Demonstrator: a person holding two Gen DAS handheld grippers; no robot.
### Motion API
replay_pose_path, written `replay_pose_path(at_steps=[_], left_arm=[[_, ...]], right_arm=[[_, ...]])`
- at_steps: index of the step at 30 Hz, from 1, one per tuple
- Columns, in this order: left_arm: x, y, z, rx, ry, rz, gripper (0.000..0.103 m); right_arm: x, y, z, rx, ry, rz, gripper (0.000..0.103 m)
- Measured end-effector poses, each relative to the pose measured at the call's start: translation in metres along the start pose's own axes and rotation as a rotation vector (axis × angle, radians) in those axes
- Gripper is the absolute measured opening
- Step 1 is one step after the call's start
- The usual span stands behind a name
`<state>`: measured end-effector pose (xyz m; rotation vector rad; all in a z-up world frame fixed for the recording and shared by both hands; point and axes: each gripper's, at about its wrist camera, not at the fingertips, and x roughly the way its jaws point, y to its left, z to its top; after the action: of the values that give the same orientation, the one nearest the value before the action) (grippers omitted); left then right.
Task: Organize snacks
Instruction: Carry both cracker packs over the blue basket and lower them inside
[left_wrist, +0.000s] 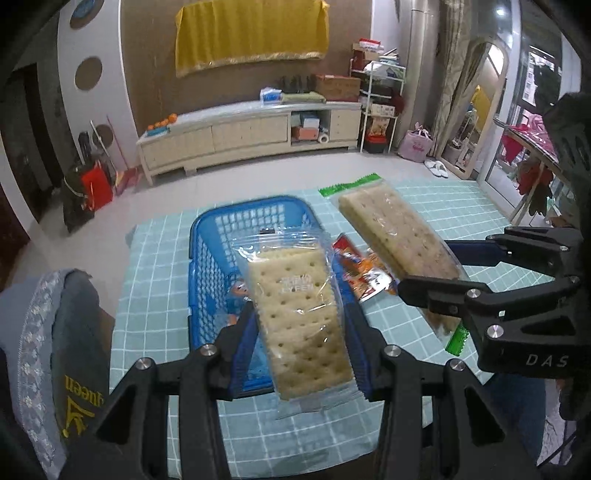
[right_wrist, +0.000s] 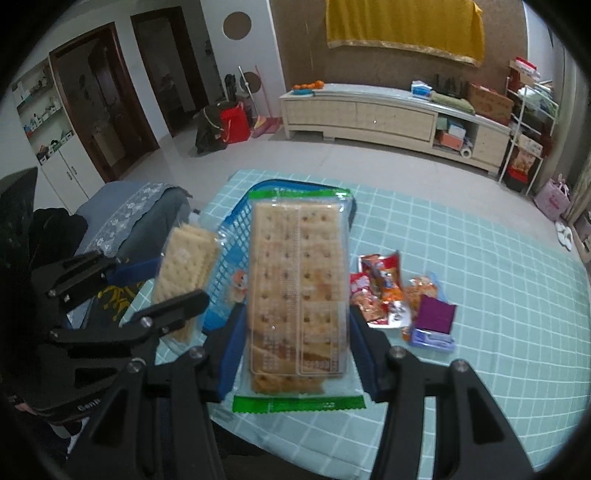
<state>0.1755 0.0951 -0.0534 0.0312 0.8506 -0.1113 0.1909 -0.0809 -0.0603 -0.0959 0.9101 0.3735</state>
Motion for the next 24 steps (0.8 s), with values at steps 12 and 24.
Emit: replay_pose_path(at_steps=[12, 24], left_arm=[[0.044, 0.045, -0.001, -0.048, 0.064, -0.032, 0.043], [0.061, 0.063, -0.004, -0.072, 0.085, -0.053, 0.043]], right_arm=[[0.065, 0.015, 0.016, 0.058, 0.108, -0.023, 0.058], [0.098, 0.021, 0.015, 0.127, 0.159, -0.054, 0.058]])
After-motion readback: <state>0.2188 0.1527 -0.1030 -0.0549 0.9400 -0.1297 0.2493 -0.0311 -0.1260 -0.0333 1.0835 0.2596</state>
